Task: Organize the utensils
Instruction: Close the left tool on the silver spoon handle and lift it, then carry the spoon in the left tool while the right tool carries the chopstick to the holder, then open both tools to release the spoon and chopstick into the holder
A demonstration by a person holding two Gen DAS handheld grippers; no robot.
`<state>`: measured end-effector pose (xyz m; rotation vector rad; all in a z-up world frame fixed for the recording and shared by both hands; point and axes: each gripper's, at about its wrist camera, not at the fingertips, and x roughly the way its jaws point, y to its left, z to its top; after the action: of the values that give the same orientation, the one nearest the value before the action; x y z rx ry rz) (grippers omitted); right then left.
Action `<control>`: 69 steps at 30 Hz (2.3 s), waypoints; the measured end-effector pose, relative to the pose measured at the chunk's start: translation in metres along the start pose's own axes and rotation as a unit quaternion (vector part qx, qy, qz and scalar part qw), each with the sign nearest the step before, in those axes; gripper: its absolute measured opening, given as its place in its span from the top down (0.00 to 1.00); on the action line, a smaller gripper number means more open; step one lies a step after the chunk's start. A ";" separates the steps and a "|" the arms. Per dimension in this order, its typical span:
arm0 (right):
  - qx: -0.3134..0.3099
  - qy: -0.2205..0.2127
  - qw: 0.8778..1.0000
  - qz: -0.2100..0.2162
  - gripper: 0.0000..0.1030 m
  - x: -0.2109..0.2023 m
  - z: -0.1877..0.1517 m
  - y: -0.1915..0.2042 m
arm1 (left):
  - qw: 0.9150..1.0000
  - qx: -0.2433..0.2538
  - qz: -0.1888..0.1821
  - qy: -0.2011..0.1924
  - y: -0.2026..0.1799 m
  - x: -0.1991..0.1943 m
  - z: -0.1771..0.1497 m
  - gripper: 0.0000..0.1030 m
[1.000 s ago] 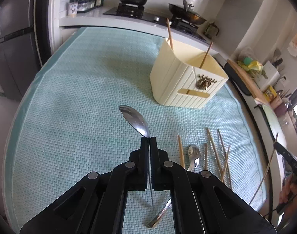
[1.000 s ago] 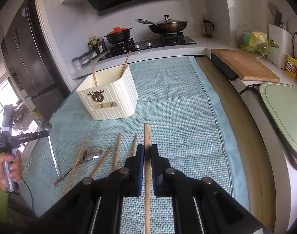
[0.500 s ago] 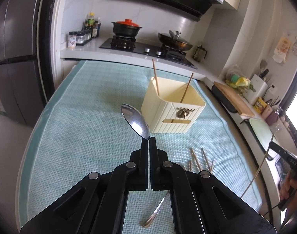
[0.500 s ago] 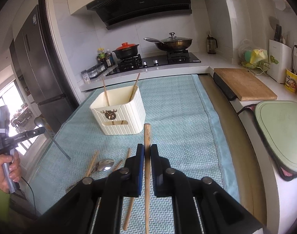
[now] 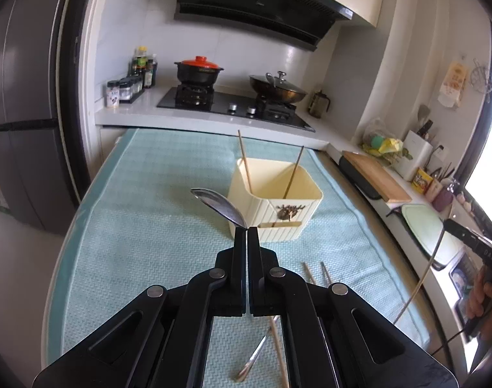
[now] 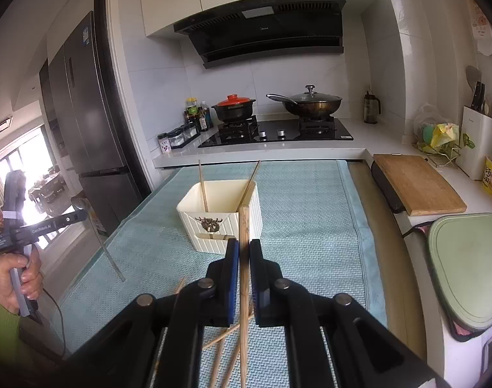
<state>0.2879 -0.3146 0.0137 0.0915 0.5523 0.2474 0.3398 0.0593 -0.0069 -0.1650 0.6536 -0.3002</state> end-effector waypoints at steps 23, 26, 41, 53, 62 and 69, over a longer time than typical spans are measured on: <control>-0.018 -0.036 0.999 0.033 0.93 0.033 0.079 0.016 | 0.997 0.044 -0.026 -0.053 -0.032 0.005 0.087 1.00; -0.018 -0.053 0.998 0.041 0.93 0.043 0.106 0.019 | 0.997 0.044 -0.031 -0.058 -0.037 0.018 0.113 1.00; -0.017 -0.123 0.990 0.069 0.93 0.149 0.192 0.034 | 0.996 0.078 -0.013 -0.030 -0.058 0.139 0.172 1.00; -0.043 -0.029 0.996 0.069 0.93 0.253 0.143 0.026 | 0.995 0.087 0.021 0.040 -0.044 0.225 0.134 1.00; -0.036 0.074 0.994 0.073 0.93 0.300 0.112 0.029 | 0.993 0.080 0.019 0.085 -0.036 0.252 0.118 1.00; -0.015 0.093 0.994 0.054 0.73 0.296 0.116 0.027 | 0.993 0.053 0.032 0.102 -0.029 0.249 0.122 0.88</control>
<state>0.5876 -0.2143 -0.0338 0.0696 0.7298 0.3715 0.5966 -0.0427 -0.0469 -0.0106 0.8425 -0.2915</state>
